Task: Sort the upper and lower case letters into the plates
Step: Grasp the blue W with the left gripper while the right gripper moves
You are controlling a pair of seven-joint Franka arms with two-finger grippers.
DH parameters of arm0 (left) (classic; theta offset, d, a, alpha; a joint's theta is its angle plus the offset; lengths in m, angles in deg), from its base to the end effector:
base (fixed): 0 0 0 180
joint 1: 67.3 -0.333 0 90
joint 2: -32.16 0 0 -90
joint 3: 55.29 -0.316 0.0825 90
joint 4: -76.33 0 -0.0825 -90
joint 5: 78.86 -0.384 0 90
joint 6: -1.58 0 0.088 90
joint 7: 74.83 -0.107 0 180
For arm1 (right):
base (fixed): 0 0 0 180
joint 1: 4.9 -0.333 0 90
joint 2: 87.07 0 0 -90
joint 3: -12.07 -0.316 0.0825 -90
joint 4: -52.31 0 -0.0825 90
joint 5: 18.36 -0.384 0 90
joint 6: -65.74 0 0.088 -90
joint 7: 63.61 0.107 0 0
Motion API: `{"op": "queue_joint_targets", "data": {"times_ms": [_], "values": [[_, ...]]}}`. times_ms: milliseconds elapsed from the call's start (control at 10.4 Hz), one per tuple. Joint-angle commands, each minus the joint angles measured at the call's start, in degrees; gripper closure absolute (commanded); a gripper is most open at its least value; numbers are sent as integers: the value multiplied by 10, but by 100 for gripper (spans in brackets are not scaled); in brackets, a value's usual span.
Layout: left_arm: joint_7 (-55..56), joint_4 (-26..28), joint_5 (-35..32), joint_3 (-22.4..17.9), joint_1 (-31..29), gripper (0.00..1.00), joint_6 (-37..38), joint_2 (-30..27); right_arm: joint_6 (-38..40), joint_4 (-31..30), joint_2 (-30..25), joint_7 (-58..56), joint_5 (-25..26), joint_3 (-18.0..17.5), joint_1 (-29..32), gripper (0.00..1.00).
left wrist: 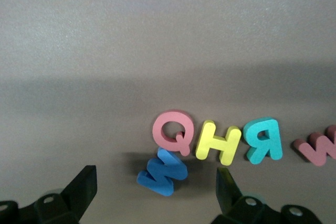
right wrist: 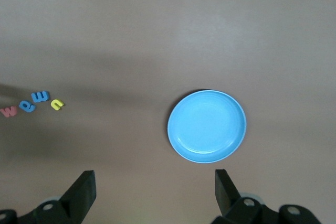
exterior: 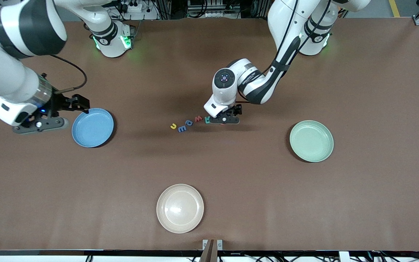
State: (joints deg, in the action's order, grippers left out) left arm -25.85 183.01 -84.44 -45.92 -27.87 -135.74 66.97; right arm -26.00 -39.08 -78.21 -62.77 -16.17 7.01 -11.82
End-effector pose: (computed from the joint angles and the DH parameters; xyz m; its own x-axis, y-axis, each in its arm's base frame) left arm 0.4210 -0.4725 0.1877 0.9970 -0.0438 -0.0644 -0.0456 -0.9986 -0.0257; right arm 0.5824 0.1162 0.5269 0.9701 0.1930 -0.1470 0.1989 -0.9797 0.0262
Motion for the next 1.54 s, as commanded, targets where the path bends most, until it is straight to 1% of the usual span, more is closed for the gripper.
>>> {"op": "queue_joint_targets", "data": {"times_ms": [0, 385, 1058, 1443], "values": [[-5, 13, 15, 7, -5, 0, -21, -4, 0, 5, 16, 5, -8, 2, -24, 0], [-4, 13, 26, 8, -3, 0, -28, 2, -20, 2, 33, 93, -7, 2, -53, 0], [6, 11, 27, 8, -1, 0, -32, 11, -41, 2, 52, 96, -8, 2, -65, 0], [9, 14, 33, 8, 2, 0, -55, 16, -43, 1, 57, 108, -7, 2, -73, 0]]}}
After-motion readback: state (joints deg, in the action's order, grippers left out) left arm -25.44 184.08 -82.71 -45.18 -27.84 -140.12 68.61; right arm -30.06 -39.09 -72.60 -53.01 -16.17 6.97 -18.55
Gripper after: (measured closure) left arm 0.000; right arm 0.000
